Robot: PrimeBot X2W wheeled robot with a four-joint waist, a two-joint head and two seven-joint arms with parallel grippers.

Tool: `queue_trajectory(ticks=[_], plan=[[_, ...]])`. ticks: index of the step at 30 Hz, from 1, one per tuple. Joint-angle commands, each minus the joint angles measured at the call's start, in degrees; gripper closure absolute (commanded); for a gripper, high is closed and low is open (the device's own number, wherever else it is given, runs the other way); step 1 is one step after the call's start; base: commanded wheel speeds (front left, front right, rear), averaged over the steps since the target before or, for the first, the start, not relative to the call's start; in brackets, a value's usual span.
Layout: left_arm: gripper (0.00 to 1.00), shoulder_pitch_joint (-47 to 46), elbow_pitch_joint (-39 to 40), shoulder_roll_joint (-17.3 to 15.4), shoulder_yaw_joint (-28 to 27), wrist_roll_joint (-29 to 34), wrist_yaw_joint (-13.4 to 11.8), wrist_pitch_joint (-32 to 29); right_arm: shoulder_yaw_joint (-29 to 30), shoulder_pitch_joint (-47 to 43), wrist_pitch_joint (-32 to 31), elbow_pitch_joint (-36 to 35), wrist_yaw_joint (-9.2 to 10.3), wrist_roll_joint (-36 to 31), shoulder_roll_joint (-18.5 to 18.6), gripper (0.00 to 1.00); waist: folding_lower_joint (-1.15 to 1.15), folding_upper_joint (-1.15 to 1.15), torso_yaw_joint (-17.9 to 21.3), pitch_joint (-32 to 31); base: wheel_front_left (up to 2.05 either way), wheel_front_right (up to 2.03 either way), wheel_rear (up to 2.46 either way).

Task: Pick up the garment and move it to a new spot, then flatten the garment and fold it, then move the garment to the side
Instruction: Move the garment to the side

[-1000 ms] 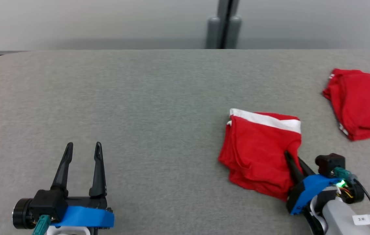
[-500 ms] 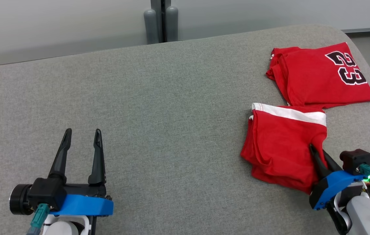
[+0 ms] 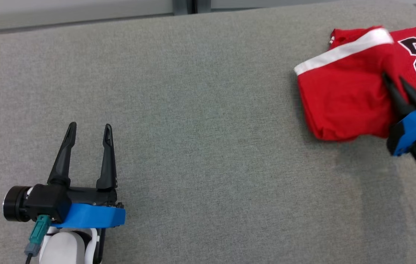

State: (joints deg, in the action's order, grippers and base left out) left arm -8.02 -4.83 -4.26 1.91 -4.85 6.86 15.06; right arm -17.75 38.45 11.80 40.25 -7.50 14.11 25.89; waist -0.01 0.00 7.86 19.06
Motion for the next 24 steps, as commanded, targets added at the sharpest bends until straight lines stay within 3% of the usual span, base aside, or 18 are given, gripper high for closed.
queue_trajectory(ticks=[1, 9, 15, 18, 24], plan=[[0.00, -1.4, 0.6, -0.5, -0.1, 0.5, 0.3, 0.1, -0.7, 3.2, -0.5, 0.3, 0.00, 0.2, 2.8, 1.00, 0.01, 0.00, -1.6, 2.8, 0.00, 0.00, 0.00], [0.00, -5.1, 2.7, -1.7, 0.3, 1.4, 0.3, 0.1, -6.3, 13.1, -3.8, 3.7, 0.01, 5.0, 15.9, 1.00, 0.01, 0.00, -1.6, 10.1, 0.00, 0.00, 0.00], [0.00, -7.3, 5.0, -2.3, 1.0, 1.8, 0.3, 0.1, -10.1, 18.0, -4.7, 6.3, 0.01, 8.7, 22.5, 1.00, 0.01, 0.00, -1.4, 13.8, 0.00, 0.00, 0.00], [0.00, -8.0, 6.3, -2.6, 1.1, 2.1, 0.1, 0.1, -11.2, 20.3, -5.1, 7.9, 0.00, 9.8, 23.5, 1.00, 0.01, 0.00, -1.3, 15.1, 0.00, 0.00, 0.00], [0.00, -7.5, 7.9, -3.0, 1.0, 2.1, -0.4, 0.1, -11.5, 23.4, -6.5, 13.1, 0.00, 10.7, 21.6, 1.00, 0.01, 0.00, -0.8, 16.3, 0.00, 0.00, 0.00]])
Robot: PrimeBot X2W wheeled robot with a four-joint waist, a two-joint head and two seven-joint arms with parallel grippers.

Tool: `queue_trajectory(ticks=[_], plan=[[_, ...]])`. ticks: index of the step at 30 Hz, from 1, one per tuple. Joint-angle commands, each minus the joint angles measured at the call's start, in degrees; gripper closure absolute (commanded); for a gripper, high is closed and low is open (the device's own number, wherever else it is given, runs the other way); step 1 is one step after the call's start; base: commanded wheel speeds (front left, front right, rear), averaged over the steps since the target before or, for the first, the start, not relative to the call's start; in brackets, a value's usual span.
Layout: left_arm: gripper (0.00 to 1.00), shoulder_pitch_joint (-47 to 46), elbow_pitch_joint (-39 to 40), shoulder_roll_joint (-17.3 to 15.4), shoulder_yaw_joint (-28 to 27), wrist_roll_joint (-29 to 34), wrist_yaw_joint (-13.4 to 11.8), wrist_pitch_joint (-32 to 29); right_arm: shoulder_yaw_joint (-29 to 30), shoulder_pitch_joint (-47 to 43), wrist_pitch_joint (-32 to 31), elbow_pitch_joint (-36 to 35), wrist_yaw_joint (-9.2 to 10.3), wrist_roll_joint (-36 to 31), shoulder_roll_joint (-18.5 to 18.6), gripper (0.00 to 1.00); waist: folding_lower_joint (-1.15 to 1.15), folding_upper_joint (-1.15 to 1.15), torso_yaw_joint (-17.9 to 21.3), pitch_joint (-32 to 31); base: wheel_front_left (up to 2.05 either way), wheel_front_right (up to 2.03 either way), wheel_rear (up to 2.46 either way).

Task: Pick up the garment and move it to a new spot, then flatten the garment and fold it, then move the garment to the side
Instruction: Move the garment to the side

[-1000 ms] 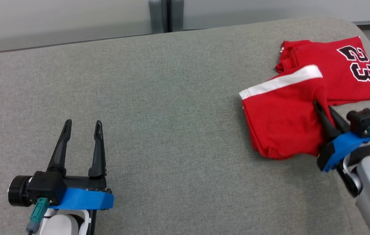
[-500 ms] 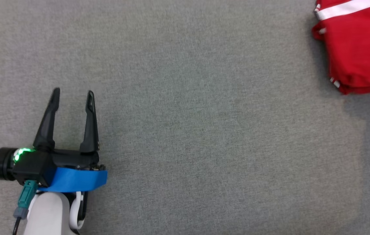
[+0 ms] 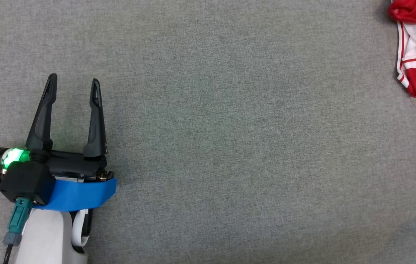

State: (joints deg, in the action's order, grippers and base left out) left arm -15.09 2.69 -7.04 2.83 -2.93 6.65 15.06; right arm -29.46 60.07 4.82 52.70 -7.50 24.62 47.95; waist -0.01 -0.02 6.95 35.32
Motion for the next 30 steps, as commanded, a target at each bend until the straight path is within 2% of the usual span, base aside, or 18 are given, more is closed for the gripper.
queue_trajectory(ticks=[1, 2, 3, 10, 16, 20, 30], plan=[[0.00, -0.3, 0.4, -0.3, 0.1, 0.1, -0.2, 0.1, 0.3, 1.8, 0.7, 1.4, 0.00, 0.0, -1.0, 0.83, 0.01, 0.02, 0.2, 0.1, 0.00, 0.00, 0.00], [0.00, -0.2, 0.5, -0.5, 0.0, 0.0, -0.3, 0.1, 0.2, 1.9, 0.9, 2.1, 0.00, -0.3, -1.6, 0.33, 0.01, 0.02, 0.3, 0.1, 0.00, 0.00, 0.00], [0.00, -0.1, 0.5, -0.6, -0.1, 0.0, -0.4, 0.1, 0.4, 2.3, 1.7, 2.6, 0.00, -0.5, -2.1, 0.00, 0.01, 0.02, 0.4, 0.2, 0.00, 0.00, 0.00], [0.00, 0.8, -0.2, -0.6, -0.2, -0.6, -0.8, 0.1, 2.2, 3.9, 5.1, 7.7, 0.00, -3.1, -5.2, 0.00, 0.01, 0.02, 0.6, -1.9, 0.00, 0.00, 0.00], [0.00, 3.2, -1.9, 0.1, -0.8, -1.8, -1.2, 0.1, 4.6, 1.9, 9.6, 7.3, 0.00, -3.5, -9.1, 0.00, 0.01, 0.02, -0.1, -8.8, 0.00, 0.00, 0.00], [0.00, 5.6, -3.1, 0.8, -1.2, -2.7, -1.2, 0.1, 6.0, -1.5, 10.3, 3.7, 0.00, -4.0, -12.5, 0.00, 0.01, 0.02, -1.0, -13.7, 0.00, 0.00, 0.00], [0.00, 11.6, -5.5, 1.8, -2.0, -4.2, -1.3, 0.1, 12.3, -17.5, 10.3, -13.4, 0.00, -6.5, -21.1, 0.00, 0.01, 0.02, -3.1, -23.2, 0.00, 0.00, 0.00]])
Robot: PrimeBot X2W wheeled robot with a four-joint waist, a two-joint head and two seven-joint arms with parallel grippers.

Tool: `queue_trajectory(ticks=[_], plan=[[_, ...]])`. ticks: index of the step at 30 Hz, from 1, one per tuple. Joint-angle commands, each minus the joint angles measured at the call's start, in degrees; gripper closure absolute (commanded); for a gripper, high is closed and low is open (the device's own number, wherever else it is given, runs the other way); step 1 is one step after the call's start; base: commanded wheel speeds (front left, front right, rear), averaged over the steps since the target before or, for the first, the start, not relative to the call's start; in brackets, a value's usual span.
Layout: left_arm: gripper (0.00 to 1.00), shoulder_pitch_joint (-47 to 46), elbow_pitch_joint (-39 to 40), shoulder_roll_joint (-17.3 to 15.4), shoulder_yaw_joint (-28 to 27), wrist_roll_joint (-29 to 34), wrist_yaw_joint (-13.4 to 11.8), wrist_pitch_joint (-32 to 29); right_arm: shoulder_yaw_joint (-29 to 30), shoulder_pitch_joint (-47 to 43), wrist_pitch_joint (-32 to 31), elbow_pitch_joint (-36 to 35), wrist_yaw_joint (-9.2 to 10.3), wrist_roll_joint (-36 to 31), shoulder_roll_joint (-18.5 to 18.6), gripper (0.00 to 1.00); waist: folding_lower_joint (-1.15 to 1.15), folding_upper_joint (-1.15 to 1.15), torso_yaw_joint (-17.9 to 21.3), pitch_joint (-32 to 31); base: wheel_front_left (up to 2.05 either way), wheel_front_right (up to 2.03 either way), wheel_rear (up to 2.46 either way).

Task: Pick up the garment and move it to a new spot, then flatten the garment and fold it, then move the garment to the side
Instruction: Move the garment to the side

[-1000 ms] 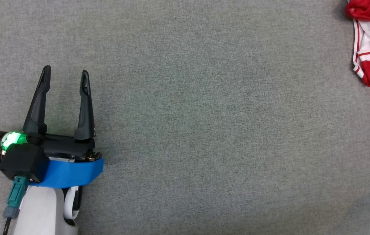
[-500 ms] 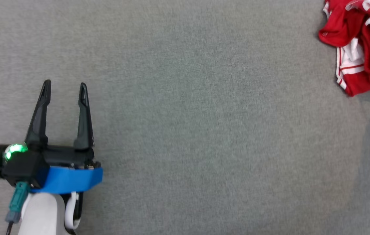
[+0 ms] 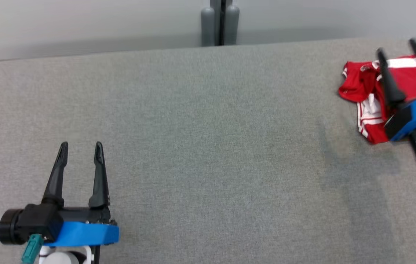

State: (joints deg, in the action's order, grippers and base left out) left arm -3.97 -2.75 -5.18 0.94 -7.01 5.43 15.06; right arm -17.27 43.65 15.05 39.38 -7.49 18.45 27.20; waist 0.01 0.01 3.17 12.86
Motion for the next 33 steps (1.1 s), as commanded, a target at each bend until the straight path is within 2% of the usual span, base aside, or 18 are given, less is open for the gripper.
queue_trajectory(ticks=[1, 5, 15, 25, 33], plan=[[0.00, 0.5, -0.1, -0.1, -0.2, -0.1, -0.1, 0.1, 0.1, -1.0, 0.1, -0.1, -0.02, -0.4, -0.3, 0.00, -0.01, -0.01, 0.6, -0.7, 0.00, 0.00, 0.00], [0.00, 3.2, -1.2, 0.5, -0.7, -0.5, -0.2, 0.1, 3.0, -9.8, 0.1, -6.6, -0.02, -2.2, -4.6, 0.00, -0.01, -0.01, 0.1, -4.7, 0.00, 0.00, 0.00], [0.00, 6.6, -3.5, 1.1, -0.8, -0.9, 0.2, 0.1, 10.2, -27.3, 0.1, -15.6, -0.02, -3.9, -10.7, 0.00, -0.01, -0.01, -1.9, -10.3, 0.00, 0.00, 0.00], [0.00, 7.3, -4.7, 1.1, -0.6, -0.7, 0.5, 0.1, 17.4, -40.5, -1.6, -25.9, -0.02, -6.1, -16.8, 0.00, -0.01, -0.01, -3.0, -12.3, 0.00, 0.00, 0.00], [0.00, 6.9, -5.9, 1.1, -0.8, -0.9, 0.4, 0.1, 20.5, -47.4, -4.8, -33.7, -0.02, -7.2, -21.6, 0.00, -0.01, -0.01, -3.8, -13.2, 0.00, 0.00, 0.00]])
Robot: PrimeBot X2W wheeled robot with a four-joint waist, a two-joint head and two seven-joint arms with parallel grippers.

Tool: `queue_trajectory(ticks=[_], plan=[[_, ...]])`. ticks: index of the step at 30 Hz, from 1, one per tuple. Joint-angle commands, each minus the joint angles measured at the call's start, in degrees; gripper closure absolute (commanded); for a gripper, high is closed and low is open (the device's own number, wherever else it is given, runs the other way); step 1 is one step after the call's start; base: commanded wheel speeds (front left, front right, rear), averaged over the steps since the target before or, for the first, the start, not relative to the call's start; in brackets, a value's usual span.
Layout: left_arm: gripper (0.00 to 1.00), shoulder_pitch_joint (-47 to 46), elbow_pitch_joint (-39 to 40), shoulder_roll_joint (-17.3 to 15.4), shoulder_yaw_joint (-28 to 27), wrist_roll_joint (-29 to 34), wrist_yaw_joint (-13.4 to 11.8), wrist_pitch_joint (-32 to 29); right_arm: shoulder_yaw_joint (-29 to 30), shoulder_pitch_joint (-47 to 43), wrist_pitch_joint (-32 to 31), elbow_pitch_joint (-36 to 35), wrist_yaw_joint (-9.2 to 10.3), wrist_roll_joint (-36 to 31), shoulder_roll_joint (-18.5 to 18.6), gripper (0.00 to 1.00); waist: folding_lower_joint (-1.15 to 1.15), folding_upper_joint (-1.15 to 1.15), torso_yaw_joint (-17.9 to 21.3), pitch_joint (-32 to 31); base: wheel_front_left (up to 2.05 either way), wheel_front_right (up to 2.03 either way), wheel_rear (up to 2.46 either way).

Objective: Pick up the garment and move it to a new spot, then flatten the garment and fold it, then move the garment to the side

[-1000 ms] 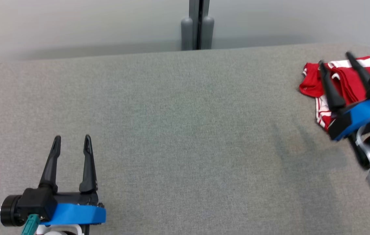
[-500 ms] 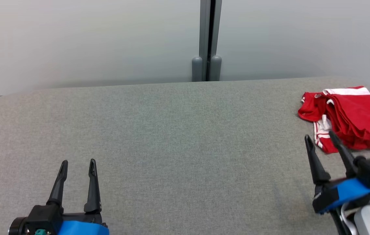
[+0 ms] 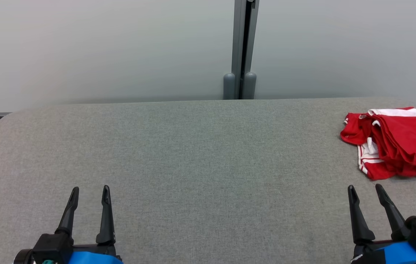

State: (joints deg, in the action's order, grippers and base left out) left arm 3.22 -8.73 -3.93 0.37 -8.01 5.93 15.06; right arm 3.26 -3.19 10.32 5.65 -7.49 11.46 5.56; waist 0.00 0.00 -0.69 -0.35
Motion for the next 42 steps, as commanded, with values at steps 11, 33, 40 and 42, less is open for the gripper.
queue_trajectory(ticks=[11, 33, 40, 42], plan=[[0.00, -1.1, -1.3, -0.1, -0.6, -0.4, -0.1, 0.1, 0.6, -2.7, -1.1, -2.8, -0.02, -1.2, -2.4, 0.00, 0.00, 0.00, -0.6, -0.5, 0.00, 0.00, 0.00], [0.00, -2.0, -3.5, -0.8, -0.1, -0.6, -0.5, 0.1, -0.5, -1.8, -1.2, -1.8, -0.02, -1.0, -2.7, 0.00, 0.00, 0.00, -0.2, -0.8, 0.00, 0.00, 0.00], [1.00, -0.9, -5.9, -0.1, -0.5, -3.4, -0.3, -1.4, -0.7, -1.7, -2.1, 0.2, 0.01, 1.7, -2.7, 1.00, -0.01, 0.00, -0.2, -0.8, 0.00, 0.00, 0.00], [1.00, -1.2, -6.0, -0.1, -0.8, -5.8, -0.2, -2.1, -0.6, -1.4, -2.5, 0.4, 0.01, 4.1, -2.7, 1.00, -0.01, 0.00, -0.2, -0.7, 0.00, 0.00, 0.00]])
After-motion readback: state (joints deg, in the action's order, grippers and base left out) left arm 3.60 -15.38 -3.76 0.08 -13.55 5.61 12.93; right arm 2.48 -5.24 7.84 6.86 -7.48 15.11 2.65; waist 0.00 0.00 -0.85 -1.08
